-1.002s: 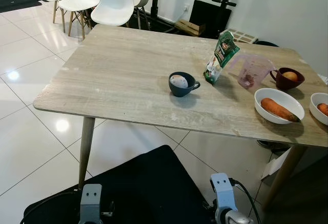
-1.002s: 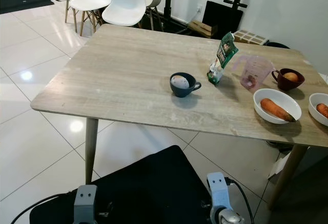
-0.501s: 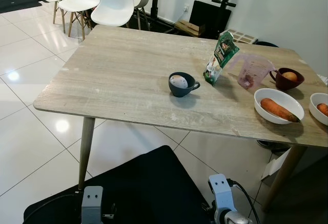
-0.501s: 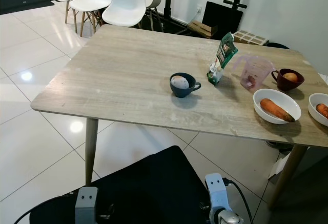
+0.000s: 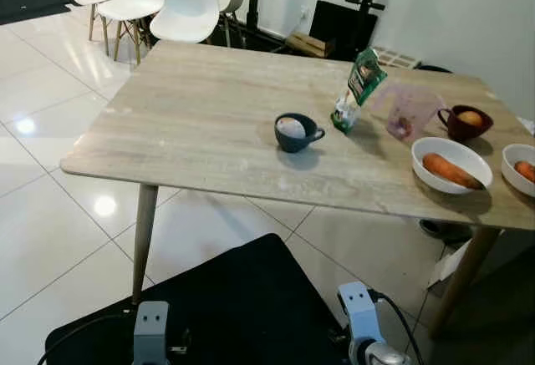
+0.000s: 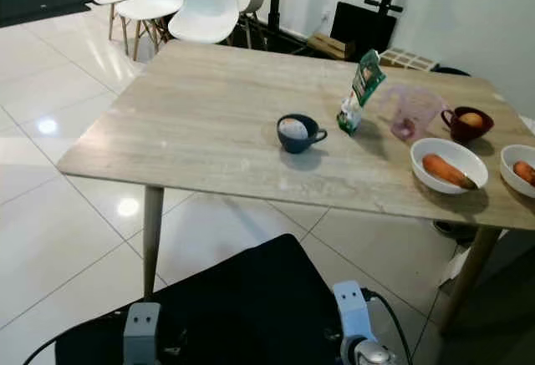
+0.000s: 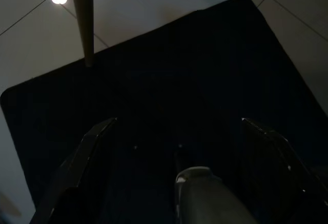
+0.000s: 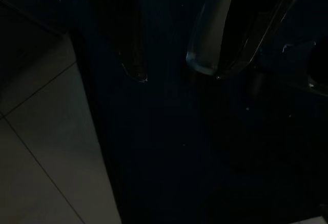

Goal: Restocking fridge

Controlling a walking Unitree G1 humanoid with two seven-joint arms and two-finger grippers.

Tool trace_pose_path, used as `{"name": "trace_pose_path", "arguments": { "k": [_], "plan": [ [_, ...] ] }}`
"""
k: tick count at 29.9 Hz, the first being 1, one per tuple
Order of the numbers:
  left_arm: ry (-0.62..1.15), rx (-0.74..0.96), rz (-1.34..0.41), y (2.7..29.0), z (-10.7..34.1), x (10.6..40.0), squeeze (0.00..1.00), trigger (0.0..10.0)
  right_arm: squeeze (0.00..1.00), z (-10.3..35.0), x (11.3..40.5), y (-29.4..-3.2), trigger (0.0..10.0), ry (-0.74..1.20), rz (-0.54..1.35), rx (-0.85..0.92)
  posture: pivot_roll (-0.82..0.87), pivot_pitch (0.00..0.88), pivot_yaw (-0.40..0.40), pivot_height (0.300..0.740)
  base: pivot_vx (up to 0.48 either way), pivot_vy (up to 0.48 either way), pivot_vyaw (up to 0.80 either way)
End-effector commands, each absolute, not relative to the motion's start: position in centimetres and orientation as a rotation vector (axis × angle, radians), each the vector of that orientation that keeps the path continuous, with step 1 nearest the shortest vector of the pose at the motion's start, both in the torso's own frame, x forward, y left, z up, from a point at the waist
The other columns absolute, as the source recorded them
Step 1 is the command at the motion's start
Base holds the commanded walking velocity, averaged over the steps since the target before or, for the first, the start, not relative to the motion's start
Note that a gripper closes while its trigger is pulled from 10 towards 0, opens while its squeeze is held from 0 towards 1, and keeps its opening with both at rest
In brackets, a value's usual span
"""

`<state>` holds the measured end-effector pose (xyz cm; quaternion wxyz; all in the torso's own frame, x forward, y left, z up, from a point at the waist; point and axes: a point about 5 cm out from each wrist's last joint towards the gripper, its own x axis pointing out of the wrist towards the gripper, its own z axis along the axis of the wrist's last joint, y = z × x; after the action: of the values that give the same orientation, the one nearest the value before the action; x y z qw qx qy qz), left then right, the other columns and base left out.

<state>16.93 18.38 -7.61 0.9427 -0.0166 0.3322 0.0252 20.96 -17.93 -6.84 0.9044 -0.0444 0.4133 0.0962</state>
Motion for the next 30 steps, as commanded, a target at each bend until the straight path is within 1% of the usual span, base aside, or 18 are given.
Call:
{"name": "trace_pose_path", "arguments": {
  "k": [1,7,30],
  "plan": [
    [0.689,-0.055,0.045,17.63,-7.89,16.49,0.0,10.0,0.0,-7.06,20.47,-18.39,10.0,0.867,0.192,-0.099,-0.07,0.059,-0.079,0.736,-0.45,0.0,0.0],
    [0.691,-0.053,0.046,17.67,-7.91,16.45,0.0,10.0,0.0,-7.05,20.49,-18.39,10.0,0.867,0.194,-0.101,-0.07,0.062,-0.081,0.736,-0.429,0.0,0.0],
    [0.677,-0.048,0.062,17.83,-7.83,16.43,0.0,10.0,0.0,-6.79,21.07,-17.81,10.0,0.855,0.223,-0.114,-0.07,0.078,-0.09,0.736,0.0,0.0,0.0]
  ]
}}
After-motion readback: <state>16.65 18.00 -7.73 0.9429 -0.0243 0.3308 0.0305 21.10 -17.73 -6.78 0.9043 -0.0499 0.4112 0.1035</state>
